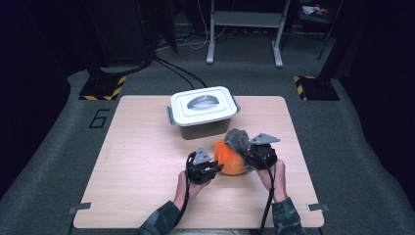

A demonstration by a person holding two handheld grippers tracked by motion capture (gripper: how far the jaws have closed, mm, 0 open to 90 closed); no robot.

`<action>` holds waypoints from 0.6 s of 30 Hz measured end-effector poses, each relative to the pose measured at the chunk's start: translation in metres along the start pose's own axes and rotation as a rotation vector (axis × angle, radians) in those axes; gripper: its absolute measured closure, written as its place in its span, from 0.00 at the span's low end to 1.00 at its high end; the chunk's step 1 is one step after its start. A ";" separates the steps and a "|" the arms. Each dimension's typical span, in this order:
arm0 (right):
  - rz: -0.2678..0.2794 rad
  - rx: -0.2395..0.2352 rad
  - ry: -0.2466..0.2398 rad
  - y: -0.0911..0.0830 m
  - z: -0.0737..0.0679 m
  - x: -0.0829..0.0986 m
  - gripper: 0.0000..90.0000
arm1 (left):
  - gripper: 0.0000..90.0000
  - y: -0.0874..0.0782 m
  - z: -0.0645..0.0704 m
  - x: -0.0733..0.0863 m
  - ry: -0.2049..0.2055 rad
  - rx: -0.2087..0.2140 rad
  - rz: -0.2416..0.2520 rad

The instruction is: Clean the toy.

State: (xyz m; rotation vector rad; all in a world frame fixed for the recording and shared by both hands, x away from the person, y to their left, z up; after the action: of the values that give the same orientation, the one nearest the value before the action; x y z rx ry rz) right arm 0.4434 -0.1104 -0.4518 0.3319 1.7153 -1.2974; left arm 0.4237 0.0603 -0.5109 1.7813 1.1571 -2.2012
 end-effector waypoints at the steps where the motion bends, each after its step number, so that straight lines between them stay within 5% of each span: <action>1: 0.002 -0.013 -0.004 0.000 -0.003 -0.002 0.78 | 0.85 0.000 0.000 0.000 0.005 0.002 -0.005; 7: -0.035 -0.009 -0.043 0.011 -0.010 -0.001 0.78 | 0.85 0.000 0.000 0.000 -0.005 0.001 0.000; 18: -0.037 0.041 0.038 0.008 0.016 0.015 0.78 | 0.85 0.001 0.000 0.002 -0.008 0.004 0.000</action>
State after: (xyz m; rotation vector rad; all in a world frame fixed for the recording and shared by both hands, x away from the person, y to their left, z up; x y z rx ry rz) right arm 0.4489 -0.1251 -0.4689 0.3517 1.7354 -1.3628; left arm 0.4238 0.0599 -0.5130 1.7728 1.1515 -2.2098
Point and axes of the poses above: each handheld gripper's, and its own axes: y roughly forward along the jaws, x roughly out of its underside, z roughly to its right, the point moved 5 cm from there along y, roughly forward along the jaws, and after that the axes turned 6 degrees about y, right-handed, at the moved point
